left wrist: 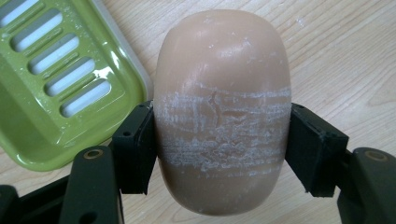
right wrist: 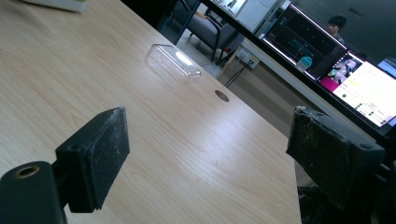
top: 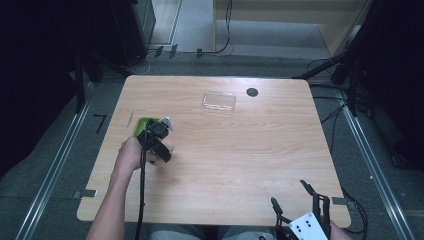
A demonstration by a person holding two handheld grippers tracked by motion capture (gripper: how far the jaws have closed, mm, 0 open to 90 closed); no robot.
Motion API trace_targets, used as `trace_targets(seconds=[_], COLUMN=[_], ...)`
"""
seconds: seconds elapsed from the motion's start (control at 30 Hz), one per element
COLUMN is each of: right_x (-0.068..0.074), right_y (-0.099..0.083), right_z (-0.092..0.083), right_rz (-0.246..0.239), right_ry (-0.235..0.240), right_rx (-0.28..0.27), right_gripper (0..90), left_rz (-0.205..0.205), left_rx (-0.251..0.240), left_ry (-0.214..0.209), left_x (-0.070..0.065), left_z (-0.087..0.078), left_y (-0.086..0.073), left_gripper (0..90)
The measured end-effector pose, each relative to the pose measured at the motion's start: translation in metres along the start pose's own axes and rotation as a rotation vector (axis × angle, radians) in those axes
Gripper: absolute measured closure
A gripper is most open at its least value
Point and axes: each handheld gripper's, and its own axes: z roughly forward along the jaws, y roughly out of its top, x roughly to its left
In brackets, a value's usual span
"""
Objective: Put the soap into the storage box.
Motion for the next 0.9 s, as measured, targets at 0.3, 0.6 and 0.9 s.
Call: trace_targets(seconds=[0.3, 0.6, 0.9], right_x=[0.000, 0.000, 0.000], right_y=[0.000, 0.000, 0.000], right_z=[0.000, 0.000, 0.000], right_rz=[-0.002, -0.001, -0.002], right_ry=[-0.001, 0.002, 0.001], right_rx=[-0.001, 0.002, 0.002], right_gripper=[13.2, 13.2, 13.2], left_rz=[-0.016, -0.016, -0.016], left_rx=[-0.015, -0.012, -0.019], left_ry=[0.003, 0.005, 0.006], left_x=[0.005, 0.012, 0.016], left_z=[-0.007, -0.012, -0.018], left_y=[-0.003, -0.006, -0.005], left_gripper=[33.4, 33.5, 33.5])
